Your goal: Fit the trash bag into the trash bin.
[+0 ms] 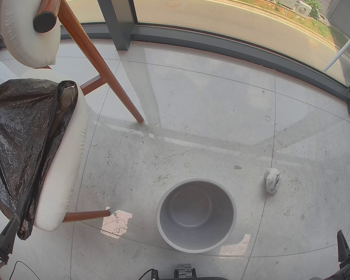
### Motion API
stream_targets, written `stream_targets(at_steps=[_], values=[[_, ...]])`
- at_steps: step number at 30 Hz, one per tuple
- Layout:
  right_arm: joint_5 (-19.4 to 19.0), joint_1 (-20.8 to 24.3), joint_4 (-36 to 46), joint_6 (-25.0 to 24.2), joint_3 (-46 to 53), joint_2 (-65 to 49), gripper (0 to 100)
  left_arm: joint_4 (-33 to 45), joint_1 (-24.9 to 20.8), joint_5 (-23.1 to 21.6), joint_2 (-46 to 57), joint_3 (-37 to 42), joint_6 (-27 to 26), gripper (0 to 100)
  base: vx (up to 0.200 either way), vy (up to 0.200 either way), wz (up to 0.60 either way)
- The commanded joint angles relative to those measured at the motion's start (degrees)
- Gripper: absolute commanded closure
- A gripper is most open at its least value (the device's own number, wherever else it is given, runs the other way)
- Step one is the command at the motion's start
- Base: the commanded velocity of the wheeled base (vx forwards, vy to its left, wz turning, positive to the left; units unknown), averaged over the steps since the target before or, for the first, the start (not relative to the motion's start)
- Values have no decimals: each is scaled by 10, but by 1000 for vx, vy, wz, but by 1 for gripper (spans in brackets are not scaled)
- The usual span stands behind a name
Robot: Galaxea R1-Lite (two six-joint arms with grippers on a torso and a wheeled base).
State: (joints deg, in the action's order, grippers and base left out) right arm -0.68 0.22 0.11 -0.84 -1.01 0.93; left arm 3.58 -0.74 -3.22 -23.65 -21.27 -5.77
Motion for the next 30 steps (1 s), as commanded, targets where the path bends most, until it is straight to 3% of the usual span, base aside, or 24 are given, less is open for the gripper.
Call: stream_targets(at_steps=[1, 8, 11, 19, 25, 30], values=[[0, 0, 0, 0, 10, -5, 0, 4, 0, -3, -99, -8, -6, 0, 0, 0, 0], [0, 0, 0, 0, 10, -5, 0, -2, 0, -6, -161, -26, -8, 0, 0, 0, 0], [0, 0, 0, 0, 10, -5, 0, -27, 5, -36, -207, -44, -9, 0, 0, 0, 0], [0, 0, 0, 0, 10, -5, 0, -83, 6, -49, -283, -69, -38, 0, 0, 0, 0], [0, 0, 0, 0, 10, -5, 0, -118, 42, -68, -328, -70, -84, 0, 0, 0, 0], [0, 0, 0, 0, 10, -5, 0, -120, 58, -78, -336, -79, -90, 0, 0, 0, 0]])
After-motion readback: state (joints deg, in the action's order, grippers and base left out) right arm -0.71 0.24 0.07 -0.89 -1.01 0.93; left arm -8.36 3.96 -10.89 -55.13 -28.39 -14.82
